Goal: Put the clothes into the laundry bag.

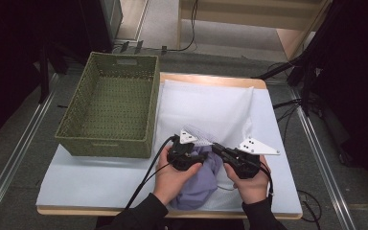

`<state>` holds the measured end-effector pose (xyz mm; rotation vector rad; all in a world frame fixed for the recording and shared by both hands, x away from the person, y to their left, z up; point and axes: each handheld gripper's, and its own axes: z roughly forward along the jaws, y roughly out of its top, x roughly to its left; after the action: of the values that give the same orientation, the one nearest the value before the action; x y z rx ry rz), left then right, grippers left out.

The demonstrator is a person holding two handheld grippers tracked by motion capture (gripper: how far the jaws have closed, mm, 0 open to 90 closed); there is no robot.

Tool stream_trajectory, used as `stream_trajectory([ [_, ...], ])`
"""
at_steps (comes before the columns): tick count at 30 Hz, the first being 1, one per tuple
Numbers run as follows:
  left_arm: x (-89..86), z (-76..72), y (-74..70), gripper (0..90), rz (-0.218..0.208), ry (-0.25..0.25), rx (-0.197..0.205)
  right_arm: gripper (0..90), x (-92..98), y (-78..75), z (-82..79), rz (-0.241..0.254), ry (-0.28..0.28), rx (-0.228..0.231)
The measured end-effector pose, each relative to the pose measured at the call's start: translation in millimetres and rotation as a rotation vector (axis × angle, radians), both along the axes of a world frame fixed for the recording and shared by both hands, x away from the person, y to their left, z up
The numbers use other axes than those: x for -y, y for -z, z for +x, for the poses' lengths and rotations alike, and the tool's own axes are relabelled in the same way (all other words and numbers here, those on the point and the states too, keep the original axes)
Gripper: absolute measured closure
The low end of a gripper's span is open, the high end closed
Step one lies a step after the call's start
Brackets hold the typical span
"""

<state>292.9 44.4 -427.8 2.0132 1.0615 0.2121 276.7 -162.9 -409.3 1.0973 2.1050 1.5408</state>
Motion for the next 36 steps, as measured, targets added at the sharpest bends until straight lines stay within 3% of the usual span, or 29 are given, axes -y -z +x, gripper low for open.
stream_trajectory([
  [1, -1.4, -5.1, -1.6, 37.5, 0.014, 0.023, 0.002, 90.0, 1.2, 1.1, 0.6, 0.003, 0.003, -0.003],
  [4, -7.5, -20.2, -3.3, 23.9, 0.023, 0.086, -0.043, 90.0, 3.5, 1.9, 1.5, 0.005, 0.010, -0.010],
  [6, -9.1, -31.5, 1.0, 19.1, 0.064, 0.118, -0.054, 90.0, 3.2, 1.8, 1.8, 0.005, 0.010, -0.010],
  [9, -4.3, -40.8, 17.3, 15.4, 0.191, 0.153, -0.082, 90.0, 1.5, 2.3, 2.1, -0.001, 0.009, -0.008],
  [11, 1.0, -40.3, 29.7, 16.3, 0.244, 0.154, -0.101, 90.0, 0.0, 2.8, 2.1, -0.003, 0.005, -0.011],
  [13, 3.1, -41.2, 29.3, 25.9, 0.270, 0.145, -0.050, 90.0, -2.5, 3.2, 1.6, -0.009, 0.000, -0.014],
  [14, 2.9, -40.2, 27.3, 38.9, 0.261, 0.123, -0.037, 90.0, -3.7, 3.4, 1.5, -0.011, -0.001, -0.011],
  [16, 0.4, -34.1, 22.2, 67.1, 0.221, 0.123, -0.054, 90.0, -5.0, 3.6, 0.8, -0.012, -0.007, -0.012],
  [17, 0.1, -30.9, 20.0, 75.9, 0.195, 0.119, -0.055, 90.0, -5.2, 3.6, 0.7, -0.011, -0.007, -0.011],
  [19, 1.0, -24.9, 13.0, 80.0, 0.144, 0.115, -0.058, 90.0, -4.9, 3.2, 0.4, -0.005, -0.007, -0.012],
  [21, 4.9, -21.1, 3.8, 80.6, 0.093, 0.085, -0.016, 90.0, -3.8, 2.2, 0.0, -0.004, -0.006, -0.008],
  [24, 11.1, -13.2, -3.3, 79.7, 0.006, 0.033, 0.054, 90.0, -2.0, -0.4, -1.2, 0.012, -0.003, -0.001],
  [25, 13.2, -9.8, -2.0, 78.9, -0.006, 0.011, 0.067, 90.0, -1.5, -1.3, -1.5, 0.015, -0.003, 0.003],
  [27, 19.0, -1.9, 5.8, 73.1, 0.013, -0.019, 0.062, 90.0, -0.6, -1.9, -1.4, 0.013, -0.001, 0.008],
  [30, 22.2, 4.0, 17.8, 52.4, 0.050, 0.014, -0.011, 90.0, 0.5, 0.3, -0.7, 0.003, 0.004, -0.001],
  [33, 17.4, -6.4, 12.1, 35.4, 0.053, 0.044, 0.004, 90.0, 2.0, 3.1, 0.5, 0.001, 0.010, -0.012],
  [36, 7.2, -16.1, 1.8, 26.9, 0.032, 0.076, 0.013, 90.0, 3.0, 3.8, 1.6, 0.005, 0.017, -0.012],
])
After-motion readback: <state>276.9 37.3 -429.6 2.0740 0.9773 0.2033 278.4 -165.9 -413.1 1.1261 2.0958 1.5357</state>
